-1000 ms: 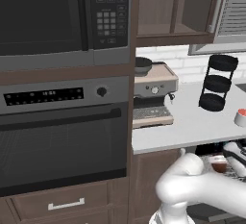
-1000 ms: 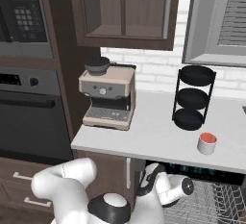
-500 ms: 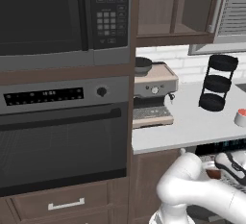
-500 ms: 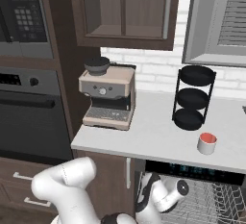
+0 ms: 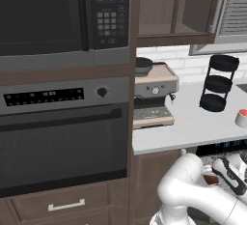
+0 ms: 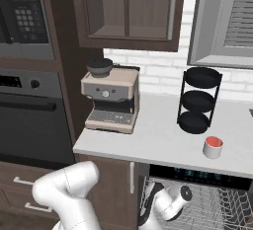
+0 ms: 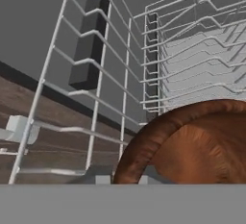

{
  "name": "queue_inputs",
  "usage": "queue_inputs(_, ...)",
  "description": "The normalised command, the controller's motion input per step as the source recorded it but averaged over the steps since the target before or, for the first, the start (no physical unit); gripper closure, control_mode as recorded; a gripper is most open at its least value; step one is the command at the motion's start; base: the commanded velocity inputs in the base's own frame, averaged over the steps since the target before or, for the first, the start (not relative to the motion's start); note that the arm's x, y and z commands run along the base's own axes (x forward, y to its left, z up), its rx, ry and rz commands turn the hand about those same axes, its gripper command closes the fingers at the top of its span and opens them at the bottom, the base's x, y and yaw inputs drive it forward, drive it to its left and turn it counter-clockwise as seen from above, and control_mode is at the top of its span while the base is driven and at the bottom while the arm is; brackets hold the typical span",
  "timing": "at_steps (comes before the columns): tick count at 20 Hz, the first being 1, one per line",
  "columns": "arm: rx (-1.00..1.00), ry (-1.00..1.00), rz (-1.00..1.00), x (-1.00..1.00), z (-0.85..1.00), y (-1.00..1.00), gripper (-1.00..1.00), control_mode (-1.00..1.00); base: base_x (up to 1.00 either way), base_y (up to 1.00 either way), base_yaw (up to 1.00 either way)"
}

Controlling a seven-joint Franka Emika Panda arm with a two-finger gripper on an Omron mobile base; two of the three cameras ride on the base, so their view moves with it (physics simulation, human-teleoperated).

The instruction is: Pick up the cup and bowl from the counter, place them in the dishwasher, and close the dishwasher door.

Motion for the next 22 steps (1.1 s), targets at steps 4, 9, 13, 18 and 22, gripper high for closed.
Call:
queue_inputs(4,0.05,0.08,0.0,0.04,-0.26,0.0,-1.0,-1.0,0.0,0.0,0.0)
queue_inputs(9,0.01,0.01,0.0,0.0,-0.03,-0.14,-1.0,-1.0,0.0,0.0,0.0)
queue_inputs(13,0.0,0.0,0.0,0.0,0.0,-0.2,-1.0,-1.0,0.0,0.0,0.0)
queue_inputs(18,-0.06,0.14,-0.11,0.0,0.0,-0.11,-1.0,-1.0,0.0,0.0,0.0)
queue_inputs(22,-0.23,0.2,-0.23,0.0,0.05,-0.09,-1.0,-1.0,0.0,0.0,0.0)
